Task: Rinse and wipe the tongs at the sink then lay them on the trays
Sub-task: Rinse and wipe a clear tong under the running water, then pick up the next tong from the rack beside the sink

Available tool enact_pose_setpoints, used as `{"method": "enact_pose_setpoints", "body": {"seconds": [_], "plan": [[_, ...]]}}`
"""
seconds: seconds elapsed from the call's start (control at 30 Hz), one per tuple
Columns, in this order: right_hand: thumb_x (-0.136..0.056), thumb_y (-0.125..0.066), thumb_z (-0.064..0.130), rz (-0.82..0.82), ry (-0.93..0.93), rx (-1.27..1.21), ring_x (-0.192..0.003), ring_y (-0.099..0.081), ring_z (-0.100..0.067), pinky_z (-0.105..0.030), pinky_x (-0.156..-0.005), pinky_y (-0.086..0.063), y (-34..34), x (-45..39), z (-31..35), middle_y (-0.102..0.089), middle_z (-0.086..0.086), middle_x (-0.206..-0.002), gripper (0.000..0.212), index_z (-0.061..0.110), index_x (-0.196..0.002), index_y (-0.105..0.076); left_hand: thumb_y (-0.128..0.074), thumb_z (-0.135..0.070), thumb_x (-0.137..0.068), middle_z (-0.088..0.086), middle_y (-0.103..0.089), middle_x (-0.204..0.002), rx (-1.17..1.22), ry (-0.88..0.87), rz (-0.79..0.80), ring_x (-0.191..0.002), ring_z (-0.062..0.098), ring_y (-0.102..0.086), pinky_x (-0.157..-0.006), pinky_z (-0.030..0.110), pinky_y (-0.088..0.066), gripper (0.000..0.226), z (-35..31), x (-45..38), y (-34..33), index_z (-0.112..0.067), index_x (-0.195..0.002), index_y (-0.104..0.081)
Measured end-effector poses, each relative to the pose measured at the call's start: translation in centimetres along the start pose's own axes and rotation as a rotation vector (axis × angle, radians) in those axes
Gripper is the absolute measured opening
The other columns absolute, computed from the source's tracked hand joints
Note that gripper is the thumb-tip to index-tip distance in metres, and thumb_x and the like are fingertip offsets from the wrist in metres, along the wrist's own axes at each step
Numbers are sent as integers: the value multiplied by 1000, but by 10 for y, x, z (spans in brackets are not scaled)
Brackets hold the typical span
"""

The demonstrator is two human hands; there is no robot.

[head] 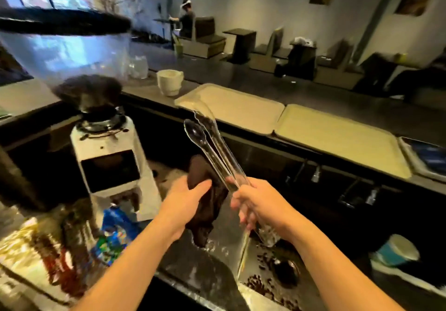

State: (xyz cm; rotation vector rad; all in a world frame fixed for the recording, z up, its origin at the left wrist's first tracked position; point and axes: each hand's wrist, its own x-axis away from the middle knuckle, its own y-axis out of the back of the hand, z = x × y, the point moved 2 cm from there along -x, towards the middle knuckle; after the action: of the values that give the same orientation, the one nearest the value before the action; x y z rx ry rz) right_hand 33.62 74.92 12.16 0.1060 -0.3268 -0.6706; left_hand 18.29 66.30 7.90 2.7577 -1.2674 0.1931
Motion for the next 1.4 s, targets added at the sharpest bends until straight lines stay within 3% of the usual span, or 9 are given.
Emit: {"method": "enact_pose_setpoints", "body": {"seconds": [0.17,0.27,0.37,0.53,0.67,0.83,1.13,1.27,1.4], "plan": [[-74,-56,32,-104,0,-129,-51,-55,-19,-29,-43,-44,68,7,-8,-63,-7,-74,34,21,-106,-58,-65,-25,-93,6,-78,-93,-10,-29,128,-89,23,-75,-78,39,-59,15,-20,-27,-77,-19,-106,-70],[-73,-48,38,-202,-35,-216,-51,-53,-18,-31,-44,-43,106,1,-9,-60,-11,-80,39,19,-106,-56,-66,-28,-92,7,-78,-91,-5,-6,156,-88,25,-75,-72,36,-59,18,-31,-44,-113,-17,-106,-71],[-82,-41,26,-300,-96,-207,-58,-53,-20,-32,-48,-45,143,-15,-6,-57,-16,-92,33,14,-112,-48,-65,-31,-92,9,-77,-96,-13,32,163,-91,28,-73,-83,46,-60,21,-38,-58,-136,-16,-107,-70],[-70,-51,25,-389,-265,100,-74,-55,-29,-37,-65,-44,196,-57,7,-53,-14,-87,38,6,-101,-56,-65,-29,-93,11,-77,-97,-13,95,189,-90,29,-73,-85,46,-59,17,-46,-82,-161,-15,-101,-70],[-85,-55,30,-418,-331,605,-72,-60,-27,-28,-60,-45,219,-94,11,-59,-13,-93,25,5,-90,-56,-65,-31,-92,8,-77,-92,-51,92,202,-85,25,-74,-70,35,-58,16,-46,-98,-170,-17,-95,-71],[-79,-54,48,-553,-346,954,-60,-54,-19,-27,-48,-36,226,-125,10,-58,-1,-72,33,16,-70,-52,-65,-33,-92,5,-77,-92,-63,103,220,-85,23,-75,-69,33,-58,17,-43,-114,-172,-19,-98,-70],[-88,-39,64,-788,-336,1201,-51,-35,-18,-29,-46,-25,229,-133,26,-38,0,-63,61,14,-122,-51,-65,-36,-91,3,-77,-96,-57,89,211,-89,21,-75,-84,43,-61,18,-47,-127,-147,-21,-101,-70],[-88,-44,51,-865,-108,1235,-54,-42,-21,-29,-45,-27,191,-123,36,-39,2,-61,48,12,-114,-53,-62,-36,-94,3,-76,-102,-19,74,194,-96,23,-73,-92,49,-58,19,-43,-116,-116,-22,-106,-69],[-82,-50,44,-649,21,901,-66,-54,-20,-33,-53,-39,130,-115,40,-59,2,-72,23,21,-80,-54,-58,-32,-98,6,-75,-109,98,103,176,-103,24,-71,-99,50,-53,21,-30,-94,-74,-20,-113,-67]]}}
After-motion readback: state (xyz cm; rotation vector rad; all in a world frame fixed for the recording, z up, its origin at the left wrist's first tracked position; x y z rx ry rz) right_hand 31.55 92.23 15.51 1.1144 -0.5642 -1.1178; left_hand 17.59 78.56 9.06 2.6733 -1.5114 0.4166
